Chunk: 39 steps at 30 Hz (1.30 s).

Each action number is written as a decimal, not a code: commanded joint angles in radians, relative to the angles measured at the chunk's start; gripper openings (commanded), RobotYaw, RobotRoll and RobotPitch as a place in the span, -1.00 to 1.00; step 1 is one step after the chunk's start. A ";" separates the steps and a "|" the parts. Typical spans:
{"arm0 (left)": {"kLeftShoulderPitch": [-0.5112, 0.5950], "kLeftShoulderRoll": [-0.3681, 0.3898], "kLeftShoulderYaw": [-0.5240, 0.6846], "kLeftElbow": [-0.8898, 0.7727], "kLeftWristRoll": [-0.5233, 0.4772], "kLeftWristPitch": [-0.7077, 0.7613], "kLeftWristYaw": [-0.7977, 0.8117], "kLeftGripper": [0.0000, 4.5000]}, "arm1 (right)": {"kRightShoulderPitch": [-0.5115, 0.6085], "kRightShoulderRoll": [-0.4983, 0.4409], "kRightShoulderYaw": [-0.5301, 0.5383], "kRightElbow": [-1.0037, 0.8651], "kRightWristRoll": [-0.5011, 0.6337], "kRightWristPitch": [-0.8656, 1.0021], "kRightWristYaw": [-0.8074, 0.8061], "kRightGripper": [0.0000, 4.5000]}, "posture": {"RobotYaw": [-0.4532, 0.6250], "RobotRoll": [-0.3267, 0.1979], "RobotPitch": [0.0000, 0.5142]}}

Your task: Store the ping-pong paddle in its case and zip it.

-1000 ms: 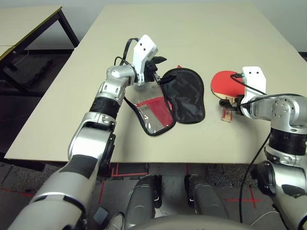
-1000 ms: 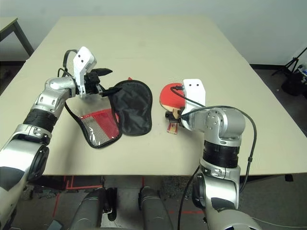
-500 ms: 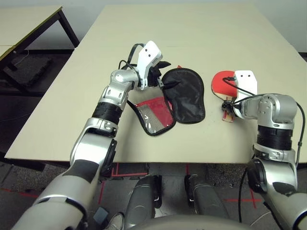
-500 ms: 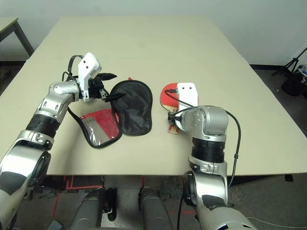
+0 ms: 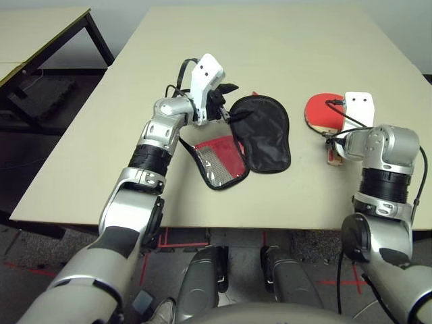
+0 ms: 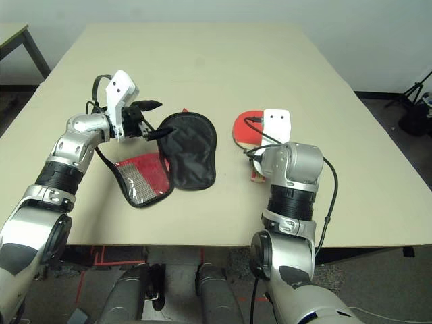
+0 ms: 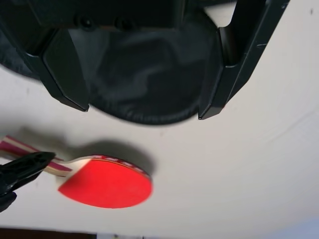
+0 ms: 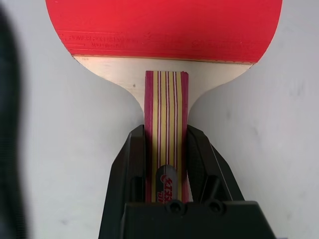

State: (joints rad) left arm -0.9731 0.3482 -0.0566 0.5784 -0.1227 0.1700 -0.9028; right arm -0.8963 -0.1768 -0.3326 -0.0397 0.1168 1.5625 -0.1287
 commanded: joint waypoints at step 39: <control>0.035 0.147 0.033 -0.083 -0.032 0.133 0.031 1.00 | 0.104 0.385 0.065 -0.172 0.074 0.052 -0.091 -0.50 | -0.14 0.25 -0.34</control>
State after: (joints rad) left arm -0.9242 0.5027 -0.0133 0.4771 -0.1612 0.3114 -0.8675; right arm -0.8250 0.0694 -0.2593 -0.1742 0.1680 1.5827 -0.2026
